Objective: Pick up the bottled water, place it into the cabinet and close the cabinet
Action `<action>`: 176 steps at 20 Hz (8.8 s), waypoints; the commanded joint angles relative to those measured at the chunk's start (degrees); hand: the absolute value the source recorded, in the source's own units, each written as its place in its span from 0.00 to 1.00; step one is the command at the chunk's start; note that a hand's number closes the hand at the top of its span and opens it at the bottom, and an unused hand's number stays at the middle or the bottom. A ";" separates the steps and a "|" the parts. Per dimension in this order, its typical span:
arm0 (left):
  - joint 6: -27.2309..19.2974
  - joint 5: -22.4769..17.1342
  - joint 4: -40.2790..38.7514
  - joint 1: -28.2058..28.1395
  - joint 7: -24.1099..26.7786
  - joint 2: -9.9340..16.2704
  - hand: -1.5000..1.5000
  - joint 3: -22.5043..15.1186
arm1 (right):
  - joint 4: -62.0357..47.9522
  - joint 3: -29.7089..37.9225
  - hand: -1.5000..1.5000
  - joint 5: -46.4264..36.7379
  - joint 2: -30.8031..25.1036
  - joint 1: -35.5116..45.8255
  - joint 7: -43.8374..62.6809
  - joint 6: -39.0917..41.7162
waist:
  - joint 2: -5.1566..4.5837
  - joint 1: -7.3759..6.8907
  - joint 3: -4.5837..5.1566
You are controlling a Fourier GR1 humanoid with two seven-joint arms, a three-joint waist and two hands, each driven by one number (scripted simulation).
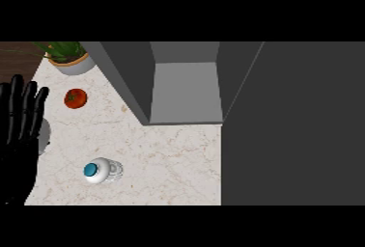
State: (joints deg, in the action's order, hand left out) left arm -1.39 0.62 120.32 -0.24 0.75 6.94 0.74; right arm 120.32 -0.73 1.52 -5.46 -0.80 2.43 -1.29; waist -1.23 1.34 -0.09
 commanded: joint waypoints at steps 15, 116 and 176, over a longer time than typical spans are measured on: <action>-7.13 -5.58 24.02 -31.53 -8.51 -6.91 0.00 -14.50 | 21.31 -2.25 0.00 13.43 -3.83 -24.22 6.82 12.15 | 1.58 -1.44 0.09; 16.39 -20.48 -76.72 10.97 44.28 -5.39 1.00 8.28 | 28.34 8.95 0.00 18.37 -2.22 -63.89 -22.08 35.80 | 1.07 -0.94 0.17; -40.66 -26.22 -67.69 51.42 15.13 -6.11 1.00 -24.39 | 21.41 17.14 0.00 25.86 -4.73 -51.76 -16.92 35.56 | 0.61 0.06 0.15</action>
State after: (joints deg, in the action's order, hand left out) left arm -45.24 -25.29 59.62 47.69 15.06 0.19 -27.43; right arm 136.65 16.16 19.11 -9.59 -53.08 -18.76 35.69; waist -0.37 1.63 0.05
